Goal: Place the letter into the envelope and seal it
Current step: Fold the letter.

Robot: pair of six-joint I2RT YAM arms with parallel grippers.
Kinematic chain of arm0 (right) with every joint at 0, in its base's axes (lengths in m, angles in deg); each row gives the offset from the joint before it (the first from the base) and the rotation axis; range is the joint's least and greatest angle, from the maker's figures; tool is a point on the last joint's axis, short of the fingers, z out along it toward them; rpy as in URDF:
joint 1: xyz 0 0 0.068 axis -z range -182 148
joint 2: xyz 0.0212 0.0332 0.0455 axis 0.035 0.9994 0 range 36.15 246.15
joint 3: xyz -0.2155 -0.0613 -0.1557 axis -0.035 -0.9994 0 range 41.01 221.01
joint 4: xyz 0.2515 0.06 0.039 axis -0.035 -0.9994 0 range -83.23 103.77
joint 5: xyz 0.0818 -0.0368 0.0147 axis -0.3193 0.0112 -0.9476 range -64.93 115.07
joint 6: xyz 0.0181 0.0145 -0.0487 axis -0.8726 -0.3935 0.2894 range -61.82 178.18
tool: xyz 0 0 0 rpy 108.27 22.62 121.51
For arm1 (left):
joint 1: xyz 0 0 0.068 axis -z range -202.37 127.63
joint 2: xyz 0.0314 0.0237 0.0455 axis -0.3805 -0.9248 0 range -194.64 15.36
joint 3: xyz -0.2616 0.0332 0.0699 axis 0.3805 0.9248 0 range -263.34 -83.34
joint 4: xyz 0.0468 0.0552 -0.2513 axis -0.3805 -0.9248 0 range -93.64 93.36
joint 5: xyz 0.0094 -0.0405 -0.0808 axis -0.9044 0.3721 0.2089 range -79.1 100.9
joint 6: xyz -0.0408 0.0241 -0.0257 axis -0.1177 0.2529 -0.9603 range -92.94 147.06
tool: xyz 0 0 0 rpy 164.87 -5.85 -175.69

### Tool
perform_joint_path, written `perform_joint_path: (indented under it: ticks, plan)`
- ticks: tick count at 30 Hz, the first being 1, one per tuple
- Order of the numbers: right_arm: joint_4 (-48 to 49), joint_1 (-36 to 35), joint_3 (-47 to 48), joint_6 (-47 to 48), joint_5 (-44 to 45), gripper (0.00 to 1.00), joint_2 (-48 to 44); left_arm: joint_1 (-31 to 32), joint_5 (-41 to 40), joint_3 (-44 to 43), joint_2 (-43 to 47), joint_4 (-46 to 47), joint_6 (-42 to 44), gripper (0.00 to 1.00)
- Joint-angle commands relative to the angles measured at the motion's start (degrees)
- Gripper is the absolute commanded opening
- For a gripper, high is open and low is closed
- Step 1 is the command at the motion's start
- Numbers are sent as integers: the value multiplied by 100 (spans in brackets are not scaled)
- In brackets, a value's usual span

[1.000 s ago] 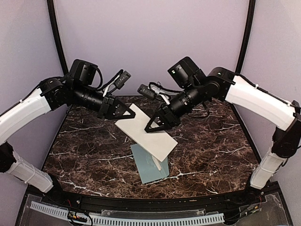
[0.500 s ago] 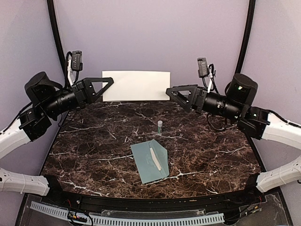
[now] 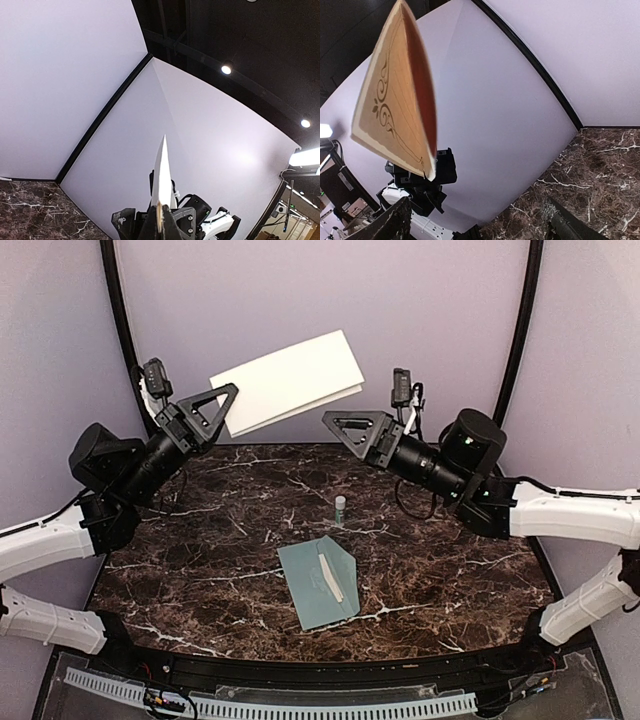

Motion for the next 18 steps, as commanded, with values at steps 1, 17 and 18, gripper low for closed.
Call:
perform_joint_path:
  ticks: [1, 17, 18]
  plan:
    - [957, -60, 355, -304, -177, 83, 306, 124, -315, 91, -47, 791, -256, 0]
    - [1309, -129, 1128, -153, -449, 77, 956, 296, -693, 212, -274, 1242, -471, 0]
    - [1283, -122, 1202, -117, -478, 76, 1006, 304, -712, 218, -281, 1279, -491, 0]
